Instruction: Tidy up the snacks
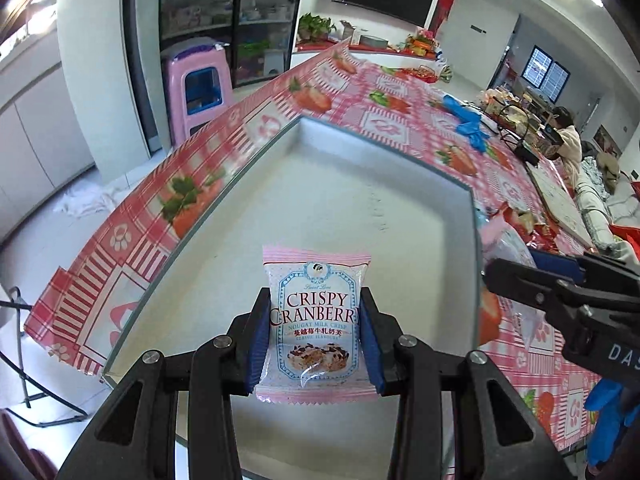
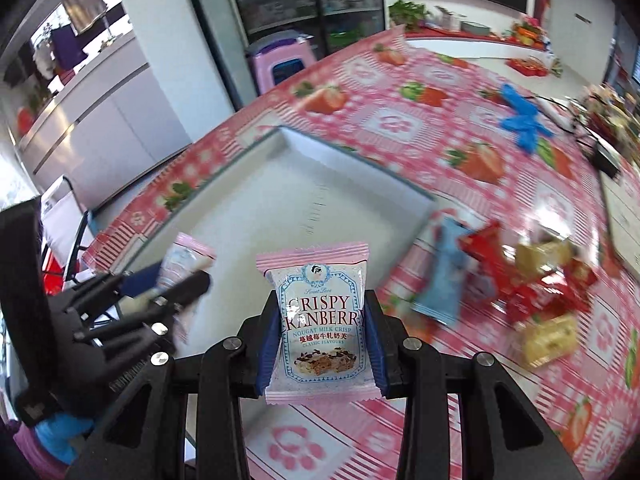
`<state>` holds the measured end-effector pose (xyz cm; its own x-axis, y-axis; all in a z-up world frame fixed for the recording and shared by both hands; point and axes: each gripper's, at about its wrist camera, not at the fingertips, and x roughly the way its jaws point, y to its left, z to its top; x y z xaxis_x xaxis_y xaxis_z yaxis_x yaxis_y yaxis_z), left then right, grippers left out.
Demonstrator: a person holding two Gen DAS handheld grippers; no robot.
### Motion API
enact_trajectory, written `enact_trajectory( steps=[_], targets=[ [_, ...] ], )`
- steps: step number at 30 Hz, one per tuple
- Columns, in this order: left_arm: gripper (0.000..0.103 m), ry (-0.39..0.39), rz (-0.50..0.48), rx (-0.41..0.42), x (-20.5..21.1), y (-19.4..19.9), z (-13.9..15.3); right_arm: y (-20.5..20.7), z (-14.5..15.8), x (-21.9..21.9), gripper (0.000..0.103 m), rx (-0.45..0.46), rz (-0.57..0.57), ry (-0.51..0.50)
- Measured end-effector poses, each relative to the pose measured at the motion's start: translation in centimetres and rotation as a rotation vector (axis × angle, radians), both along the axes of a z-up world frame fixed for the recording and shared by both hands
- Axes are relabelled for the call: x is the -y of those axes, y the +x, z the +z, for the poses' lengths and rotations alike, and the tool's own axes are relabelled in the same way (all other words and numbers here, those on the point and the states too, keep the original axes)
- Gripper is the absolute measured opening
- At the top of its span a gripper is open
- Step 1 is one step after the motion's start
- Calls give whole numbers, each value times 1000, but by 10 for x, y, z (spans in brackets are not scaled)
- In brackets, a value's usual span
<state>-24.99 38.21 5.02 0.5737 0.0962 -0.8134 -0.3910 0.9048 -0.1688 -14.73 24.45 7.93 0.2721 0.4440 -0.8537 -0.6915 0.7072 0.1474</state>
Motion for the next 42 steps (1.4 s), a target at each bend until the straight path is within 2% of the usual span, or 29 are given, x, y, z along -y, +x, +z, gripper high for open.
enact_trajectory(
  steps=[7,9,10,11,13,15,18,22,26,31,34,37,39,42],
  targets=[
    [45,5,0,-12,-10,1,-9,6,-12,-31,40,-40,9,1],
    [50,16,0,-33,-11,4,-12,9,-14,-33,44,-51,5,3],
    [51,17,-3,-44,-11,5,-13,11,-16,-33,52,-57,-2,3],
    [53,17,-4,-53,-11,6,-14,12,-16,-32,72,-61,-13,5],
    [63,23,-3,-60,-10,6,-13,17,-14,-25,96,-57,-49,20],
    [70,35,-10,-47,-7,6,-8,22,-9,-12,96,-41,-90,38],
    [74,48,-35,-29,5,8,2,33,-5,13,96,-16,-147,33],
    [78,49,-76,-4,25,13,15,53,-8,62,96,6,-288,13],
    [80,15,-140,-10,52,24,23,79,-29,128,96,-48,-512,-37],
    [81,-35,-236,-43,92,43,22,99,-49,179,96,-93,-678,-55],
    [81,-61,-250,-72,109,57,20,109,-58,186,96,-108,-706,-49],
    [81,-129,-255,-108,119,72,15,117,-67,180,97,-97,-692,-79],
    [81,-172,-248,-125,126,86,14,118,-71,175,98,-44,-664,-133],
    [81,-192,-222,-133,131,104,11,115,-76,177,99,23,-604,-177]
  ],
)
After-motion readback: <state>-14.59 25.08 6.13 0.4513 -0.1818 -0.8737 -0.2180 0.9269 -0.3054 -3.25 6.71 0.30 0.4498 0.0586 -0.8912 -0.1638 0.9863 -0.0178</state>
